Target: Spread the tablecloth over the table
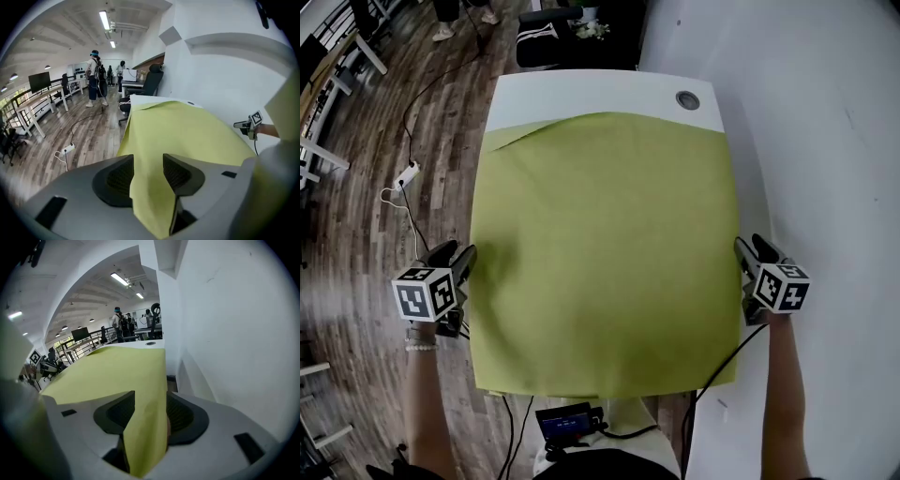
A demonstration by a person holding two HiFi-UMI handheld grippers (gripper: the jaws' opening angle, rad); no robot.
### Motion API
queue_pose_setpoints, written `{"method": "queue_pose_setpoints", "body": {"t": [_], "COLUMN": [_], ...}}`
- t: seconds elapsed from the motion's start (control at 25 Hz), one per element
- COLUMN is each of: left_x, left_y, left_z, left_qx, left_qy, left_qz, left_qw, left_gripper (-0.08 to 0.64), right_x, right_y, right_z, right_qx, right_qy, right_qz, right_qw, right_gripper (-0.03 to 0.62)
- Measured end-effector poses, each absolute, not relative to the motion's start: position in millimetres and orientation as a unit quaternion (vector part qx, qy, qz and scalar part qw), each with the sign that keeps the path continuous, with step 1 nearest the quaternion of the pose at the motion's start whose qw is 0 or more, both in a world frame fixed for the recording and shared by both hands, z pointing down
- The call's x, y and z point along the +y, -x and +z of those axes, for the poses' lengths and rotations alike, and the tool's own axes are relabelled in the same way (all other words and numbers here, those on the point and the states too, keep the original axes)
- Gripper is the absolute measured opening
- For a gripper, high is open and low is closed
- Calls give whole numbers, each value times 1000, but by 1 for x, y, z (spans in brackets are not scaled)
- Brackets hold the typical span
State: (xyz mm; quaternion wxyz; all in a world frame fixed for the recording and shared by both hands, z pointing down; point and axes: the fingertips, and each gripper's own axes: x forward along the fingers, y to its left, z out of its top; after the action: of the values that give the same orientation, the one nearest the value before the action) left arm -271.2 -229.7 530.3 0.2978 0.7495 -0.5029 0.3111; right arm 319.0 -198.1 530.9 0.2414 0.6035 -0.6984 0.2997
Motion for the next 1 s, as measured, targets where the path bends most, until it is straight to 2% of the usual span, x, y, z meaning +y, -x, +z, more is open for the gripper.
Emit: {"method": "queue_pose_setpoints", "body": {"t": [0.36, 1.0], "left_x": [-162, -171], "left_y": [268, 260], "left_z": [539, 559], "left_qx": [-526, -512], "left_qy": [-729, -726], "left_qz": [298, 322], "left_qw": [320, 328], "left_gripper": [201, 181], "right_x": [-132, -142], "right_y": [-302, -303], "right_z": [548, 560], "right_qx": [-694, -673], "right_qy": [-591, -607], "right_qz": [342, 361], "right_qw": [227, 221], "right_gripper": [213, 213]}}
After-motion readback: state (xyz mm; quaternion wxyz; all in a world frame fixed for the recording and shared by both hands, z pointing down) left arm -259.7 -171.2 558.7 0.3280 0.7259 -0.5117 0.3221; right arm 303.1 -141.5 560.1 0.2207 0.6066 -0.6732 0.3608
